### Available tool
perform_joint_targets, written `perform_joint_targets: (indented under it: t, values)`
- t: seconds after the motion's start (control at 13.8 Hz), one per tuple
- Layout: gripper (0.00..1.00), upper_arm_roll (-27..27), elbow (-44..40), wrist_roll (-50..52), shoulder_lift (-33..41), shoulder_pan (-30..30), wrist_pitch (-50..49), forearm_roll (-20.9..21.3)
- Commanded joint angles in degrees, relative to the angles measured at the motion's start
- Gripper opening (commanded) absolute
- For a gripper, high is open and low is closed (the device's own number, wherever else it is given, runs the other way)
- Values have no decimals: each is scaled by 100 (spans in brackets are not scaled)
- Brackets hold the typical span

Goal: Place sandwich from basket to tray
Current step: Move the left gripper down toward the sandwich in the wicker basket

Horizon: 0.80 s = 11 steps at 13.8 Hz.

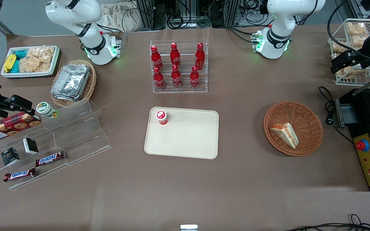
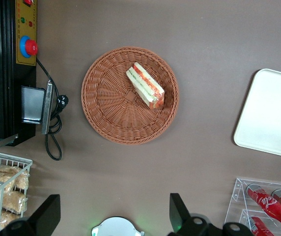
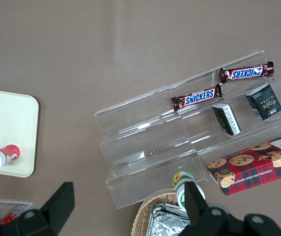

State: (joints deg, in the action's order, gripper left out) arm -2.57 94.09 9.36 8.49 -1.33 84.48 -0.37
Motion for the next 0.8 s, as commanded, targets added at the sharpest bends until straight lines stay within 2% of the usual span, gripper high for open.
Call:
perform_joint_targets:
  t: [0.0,0.07,0.22,0.51,0.73]
  values:
    - [100,-94,56,-49,55,-69,24,98]
    - [100,-85,-4,-40,39,-69,24,73]
    - [100,-111,13,-40,-40,-34,42,291]
    - [100,-94,48,65,-373,-43,42,231]
    - [100,-120,127,1196,-883,1,427,222]
